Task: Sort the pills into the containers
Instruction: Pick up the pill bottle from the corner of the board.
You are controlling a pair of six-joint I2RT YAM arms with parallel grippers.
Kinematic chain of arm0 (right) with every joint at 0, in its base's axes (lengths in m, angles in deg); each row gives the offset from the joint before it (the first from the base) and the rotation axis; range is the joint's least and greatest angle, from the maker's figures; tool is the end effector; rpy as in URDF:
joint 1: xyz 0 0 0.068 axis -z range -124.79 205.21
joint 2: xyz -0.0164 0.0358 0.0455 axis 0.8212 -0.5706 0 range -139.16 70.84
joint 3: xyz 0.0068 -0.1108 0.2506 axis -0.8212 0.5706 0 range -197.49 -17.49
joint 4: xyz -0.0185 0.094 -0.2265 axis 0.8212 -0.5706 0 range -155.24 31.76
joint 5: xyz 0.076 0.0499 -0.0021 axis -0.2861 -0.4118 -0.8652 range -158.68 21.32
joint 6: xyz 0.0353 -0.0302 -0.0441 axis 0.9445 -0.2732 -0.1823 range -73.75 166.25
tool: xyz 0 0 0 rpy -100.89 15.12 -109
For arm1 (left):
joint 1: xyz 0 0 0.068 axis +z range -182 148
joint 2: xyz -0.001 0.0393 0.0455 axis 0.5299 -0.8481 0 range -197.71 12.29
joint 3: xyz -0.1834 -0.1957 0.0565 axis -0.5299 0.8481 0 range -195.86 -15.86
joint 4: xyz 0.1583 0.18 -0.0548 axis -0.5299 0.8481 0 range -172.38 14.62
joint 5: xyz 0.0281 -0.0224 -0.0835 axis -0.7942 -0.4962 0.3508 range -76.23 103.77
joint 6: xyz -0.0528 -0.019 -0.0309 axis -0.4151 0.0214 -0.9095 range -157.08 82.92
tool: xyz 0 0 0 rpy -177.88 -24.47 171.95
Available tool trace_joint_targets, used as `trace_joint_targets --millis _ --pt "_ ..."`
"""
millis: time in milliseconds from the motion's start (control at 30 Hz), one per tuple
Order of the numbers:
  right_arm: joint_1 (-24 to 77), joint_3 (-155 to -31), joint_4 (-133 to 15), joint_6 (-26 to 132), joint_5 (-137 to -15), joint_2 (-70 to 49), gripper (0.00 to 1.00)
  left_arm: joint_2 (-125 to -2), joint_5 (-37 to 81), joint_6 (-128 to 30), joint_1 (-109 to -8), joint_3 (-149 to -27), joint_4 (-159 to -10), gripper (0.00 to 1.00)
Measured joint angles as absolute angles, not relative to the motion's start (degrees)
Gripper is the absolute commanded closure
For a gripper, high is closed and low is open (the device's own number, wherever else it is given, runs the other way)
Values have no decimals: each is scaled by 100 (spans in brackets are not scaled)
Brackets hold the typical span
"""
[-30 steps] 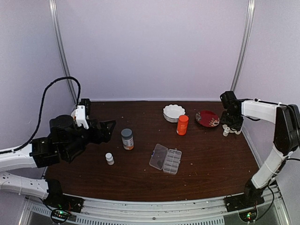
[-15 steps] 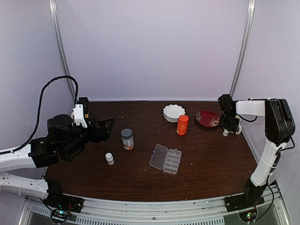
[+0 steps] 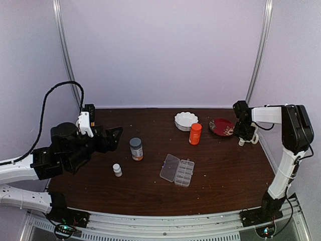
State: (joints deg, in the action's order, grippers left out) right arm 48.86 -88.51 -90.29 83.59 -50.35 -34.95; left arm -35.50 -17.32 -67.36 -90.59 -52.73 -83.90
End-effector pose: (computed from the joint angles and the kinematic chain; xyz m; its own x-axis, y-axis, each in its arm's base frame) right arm 0.3612 0.0245 0.1765 -0.7155 0.4997 -0.4883 0.5684 0.8227 0.0089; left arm 0.1220 -0.1507 0.3067 -0.3081 -0.3238 -0.8945 0.3590 0.8312 -0.4245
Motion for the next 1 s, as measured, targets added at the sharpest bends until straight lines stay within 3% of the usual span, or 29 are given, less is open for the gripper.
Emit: trace_joint_targets --millis 700,867,1000 --pt "4984 -8821 -8942 8193 -5354 -3541 78 -3572 -1662 -6739 -9059 -5270 -8388 2" --pt "4982 -8340 -8765 7951 -5739 -3052 85 -3638 -1550 -6736 -9059 -5270 -8394 2" --pt "4888 -7938 -8691 7750 -6021 -2451 85 -3777 -1411 -6717 -9059 -5273 -8408 2"
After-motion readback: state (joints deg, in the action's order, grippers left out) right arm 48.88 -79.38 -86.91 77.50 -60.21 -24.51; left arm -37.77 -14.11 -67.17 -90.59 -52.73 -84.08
